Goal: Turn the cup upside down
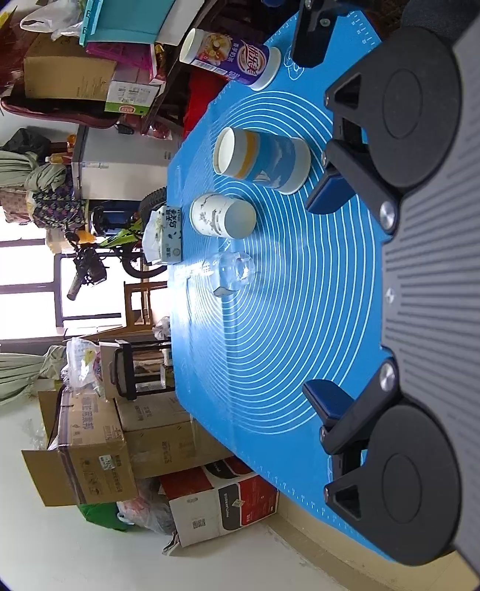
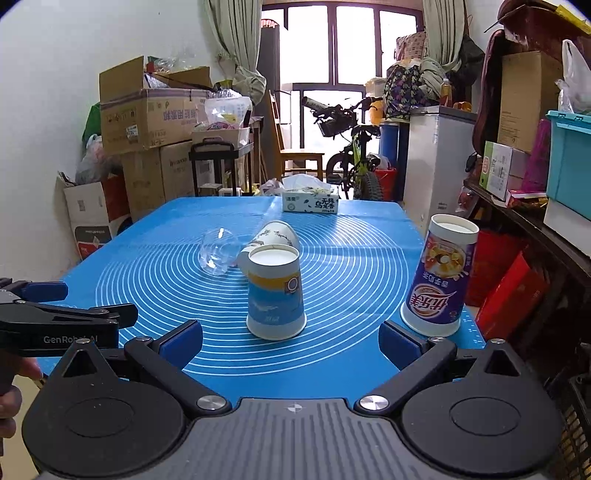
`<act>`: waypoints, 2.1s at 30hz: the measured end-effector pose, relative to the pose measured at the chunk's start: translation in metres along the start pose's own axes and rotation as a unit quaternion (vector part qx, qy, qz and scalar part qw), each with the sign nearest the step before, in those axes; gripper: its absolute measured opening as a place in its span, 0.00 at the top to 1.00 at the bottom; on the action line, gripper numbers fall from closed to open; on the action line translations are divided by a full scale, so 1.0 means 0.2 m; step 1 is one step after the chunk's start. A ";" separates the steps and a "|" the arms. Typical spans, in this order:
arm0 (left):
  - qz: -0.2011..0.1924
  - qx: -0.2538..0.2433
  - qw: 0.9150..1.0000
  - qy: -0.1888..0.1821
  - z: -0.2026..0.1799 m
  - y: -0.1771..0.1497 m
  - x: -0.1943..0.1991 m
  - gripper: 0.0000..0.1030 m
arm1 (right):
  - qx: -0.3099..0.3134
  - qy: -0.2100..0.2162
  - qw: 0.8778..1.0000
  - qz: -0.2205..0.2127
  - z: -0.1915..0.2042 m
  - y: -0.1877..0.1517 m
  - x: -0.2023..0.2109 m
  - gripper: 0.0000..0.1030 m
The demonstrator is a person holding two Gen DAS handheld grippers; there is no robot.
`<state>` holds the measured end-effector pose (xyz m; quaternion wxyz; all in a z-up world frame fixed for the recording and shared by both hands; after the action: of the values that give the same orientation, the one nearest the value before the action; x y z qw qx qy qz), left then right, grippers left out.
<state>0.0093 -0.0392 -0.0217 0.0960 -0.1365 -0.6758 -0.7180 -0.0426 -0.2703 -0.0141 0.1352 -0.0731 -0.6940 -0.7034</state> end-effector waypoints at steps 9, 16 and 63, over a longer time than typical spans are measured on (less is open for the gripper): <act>-0.001 0.001 1.000 -0.001 -0.01 -0.02 0.05 0.07 | 0.003 -0.002 1.000 -0.008 0.02 0.01 0.09 0.00; -0.008 -0.006 1.000 0.002 -0.01 -0.02 0.09 0.07 | 0.003 -0.002 1.000 -0.010 0.03 0.00 0.11 0.00; -0.009 -0.010 1.000 -0.001 -0.01 -0.01 0.11 0.07 | 0.000 0.004 1.000 -0.008 0.03 0.01 0.12 0.00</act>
<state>-0.0118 -0.0406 -0.0164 0.0881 -0.1320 -0.6699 -0.7253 -0.0653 -0.2657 -0.0041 0.1323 -0.0652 -0.6943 -0.7044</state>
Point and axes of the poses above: each gripper's, at about its wrist camera, not at the fingertips, and x roughly against the way its jaws point, z to its left, y to its top, the point moved 2 cm from there along -x, roughly the way its jaws point, and after that the axes turned 11 degrees about -z, right-handed, at the moved point
